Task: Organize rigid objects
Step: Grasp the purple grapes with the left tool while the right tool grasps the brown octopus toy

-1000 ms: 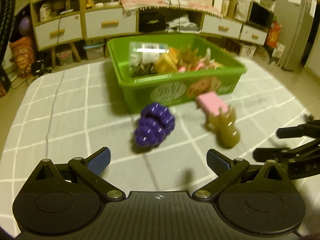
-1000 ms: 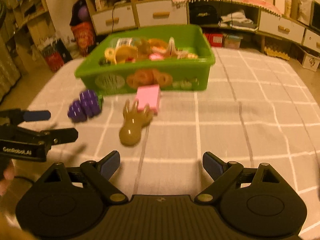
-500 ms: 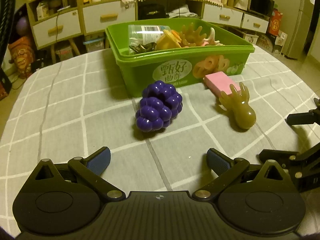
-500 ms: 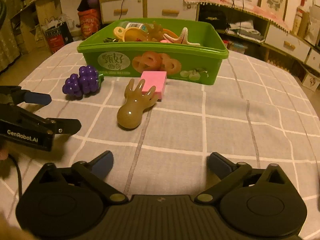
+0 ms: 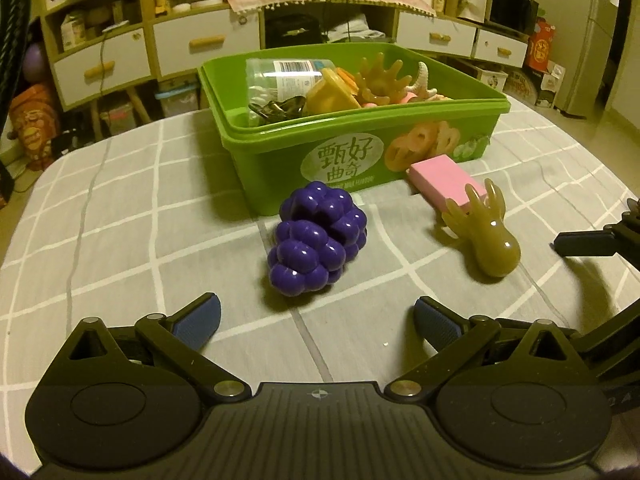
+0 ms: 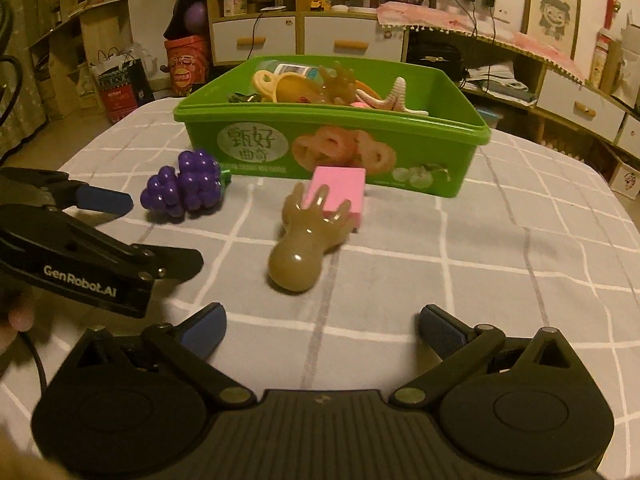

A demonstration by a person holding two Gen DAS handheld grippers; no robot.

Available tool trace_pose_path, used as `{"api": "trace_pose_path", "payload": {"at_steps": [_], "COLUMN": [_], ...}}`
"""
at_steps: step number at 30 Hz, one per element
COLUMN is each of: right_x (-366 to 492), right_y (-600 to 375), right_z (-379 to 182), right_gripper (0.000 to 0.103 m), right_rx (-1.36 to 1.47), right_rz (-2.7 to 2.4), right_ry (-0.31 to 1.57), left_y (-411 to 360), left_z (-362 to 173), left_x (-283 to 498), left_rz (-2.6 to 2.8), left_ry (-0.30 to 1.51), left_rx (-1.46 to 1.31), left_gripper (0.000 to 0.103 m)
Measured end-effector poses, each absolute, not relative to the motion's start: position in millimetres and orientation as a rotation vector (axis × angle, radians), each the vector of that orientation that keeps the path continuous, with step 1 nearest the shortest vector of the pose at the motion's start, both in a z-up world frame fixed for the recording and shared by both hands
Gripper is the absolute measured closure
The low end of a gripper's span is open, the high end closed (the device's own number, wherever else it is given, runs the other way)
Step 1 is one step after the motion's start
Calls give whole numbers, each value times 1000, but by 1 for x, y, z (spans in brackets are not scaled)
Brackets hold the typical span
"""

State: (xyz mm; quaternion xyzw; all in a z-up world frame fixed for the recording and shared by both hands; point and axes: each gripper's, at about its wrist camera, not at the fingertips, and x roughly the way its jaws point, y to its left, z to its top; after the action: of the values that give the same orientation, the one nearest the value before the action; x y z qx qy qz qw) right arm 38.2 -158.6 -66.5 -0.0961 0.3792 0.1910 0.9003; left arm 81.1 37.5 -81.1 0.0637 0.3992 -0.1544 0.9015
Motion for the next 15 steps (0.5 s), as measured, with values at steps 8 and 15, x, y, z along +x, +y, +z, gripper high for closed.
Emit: {"api": "trace_pose_path", "payload": {"at_steps": [8, 15], "right_x": [46, 54], "right_y": [-152, -154], "right_z": [-65, -60], "right_gripper": [21, 41], "right_rx": [-182, -122], "right_rz": [395, 401], "right_ry": [772, 759], "left_y": [43, 51], "left_z": [-77, -72], "left_x": [85, 88], "left_rz": [-301, -306], "left_ry": [813, 796], "left_rx": [104, 29], "left_gripper": [13, 33]}}
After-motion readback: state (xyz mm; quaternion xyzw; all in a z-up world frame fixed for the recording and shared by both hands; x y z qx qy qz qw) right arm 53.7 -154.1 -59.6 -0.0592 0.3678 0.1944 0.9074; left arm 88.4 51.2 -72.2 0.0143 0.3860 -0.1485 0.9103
